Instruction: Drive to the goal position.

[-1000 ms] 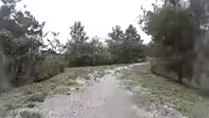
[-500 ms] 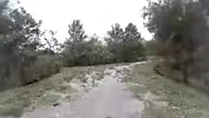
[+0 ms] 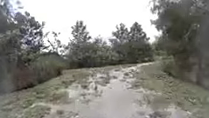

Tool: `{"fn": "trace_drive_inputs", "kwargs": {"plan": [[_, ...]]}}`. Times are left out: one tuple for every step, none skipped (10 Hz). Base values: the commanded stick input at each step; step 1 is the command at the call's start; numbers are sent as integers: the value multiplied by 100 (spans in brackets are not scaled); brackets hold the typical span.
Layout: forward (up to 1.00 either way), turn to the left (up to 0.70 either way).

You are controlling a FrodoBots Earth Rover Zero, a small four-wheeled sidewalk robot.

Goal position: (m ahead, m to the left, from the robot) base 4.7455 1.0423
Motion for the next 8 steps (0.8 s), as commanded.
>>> {"fn": "trace_drive_inputs", "kwargs": {"plan": [[85,0],[85,0],[85,0],[85,0],[85,0],[85,0],[85,0],[85,0]]}}
